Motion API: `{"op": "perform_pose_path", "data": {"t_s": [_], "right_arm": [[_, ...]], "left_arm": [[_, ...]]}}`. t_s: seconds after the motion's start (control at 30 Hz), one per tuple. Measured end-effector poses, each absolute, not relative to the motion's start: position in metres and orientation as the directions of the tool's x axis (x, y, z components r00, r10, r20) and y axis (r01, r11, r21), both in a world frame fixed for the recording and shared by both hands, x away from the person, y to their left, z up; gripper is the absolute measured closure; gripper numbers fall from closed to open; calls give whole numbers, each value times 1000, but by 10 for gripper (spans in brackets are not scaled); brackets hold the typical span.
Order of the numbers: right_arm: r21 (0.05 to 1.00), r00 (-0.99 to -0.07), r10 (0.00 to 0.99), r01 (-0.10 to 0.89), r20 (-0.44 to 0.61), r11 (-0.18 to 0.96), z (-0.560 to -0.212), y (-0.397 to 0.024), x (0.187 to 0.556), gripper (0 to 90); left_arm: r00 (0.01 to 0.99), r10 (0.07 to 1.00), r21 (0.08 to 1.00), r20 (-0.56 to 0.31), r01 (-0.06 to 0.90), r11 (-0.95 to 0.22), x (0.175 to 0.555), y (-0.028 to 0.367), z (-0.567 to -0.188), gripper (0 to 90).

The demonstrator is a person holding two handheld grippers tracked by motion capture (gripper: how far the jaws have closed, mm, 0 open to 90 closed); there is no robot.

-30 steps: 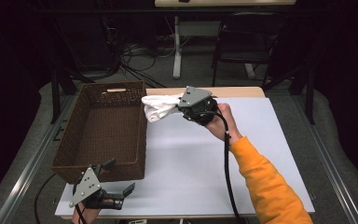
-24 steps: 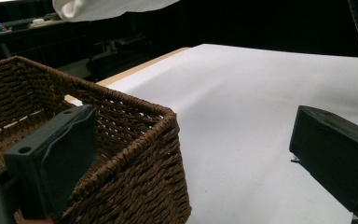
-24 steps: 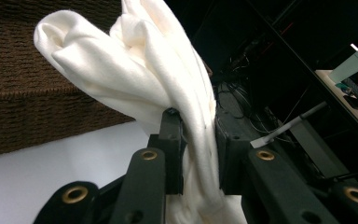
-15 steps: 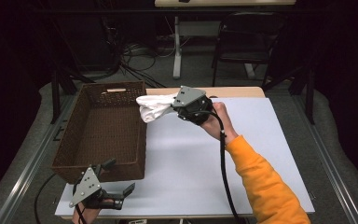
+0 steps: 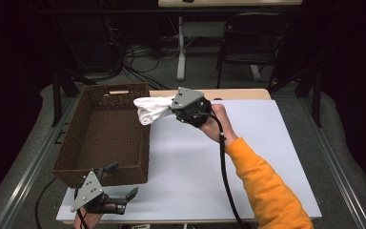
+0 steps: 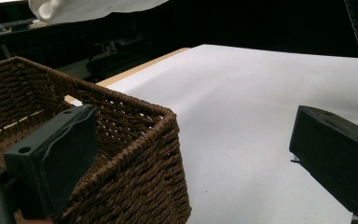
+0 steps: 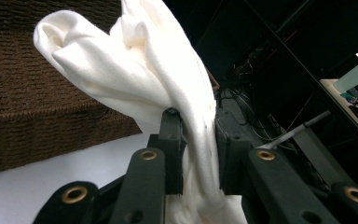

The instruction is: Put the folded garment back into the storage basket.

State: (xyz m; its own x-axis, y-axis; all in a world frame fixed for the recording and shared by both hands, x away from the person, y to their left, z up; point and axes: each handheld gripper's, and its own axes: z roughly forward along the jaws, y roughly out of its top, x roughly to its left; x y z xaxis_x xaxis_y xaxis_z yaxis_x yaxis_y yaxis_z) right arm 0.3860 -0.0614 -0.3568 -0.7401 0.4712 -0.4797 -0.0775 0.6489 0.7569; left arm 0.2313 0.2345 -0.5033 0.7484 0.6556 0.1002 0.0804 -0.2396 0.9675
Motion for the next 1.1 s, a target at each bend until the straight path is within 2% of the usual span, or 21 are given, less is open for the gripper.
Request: {"op": "perform_pose_path", "data": {"t_s": [1.1], "right_arm": [[755, -748, 458, -88, -481, 650, -354, -30, 386, 751]], "left_arm": [[749, 655, 969, 98, 80, -236, 231, 235, -503, 9]]}}
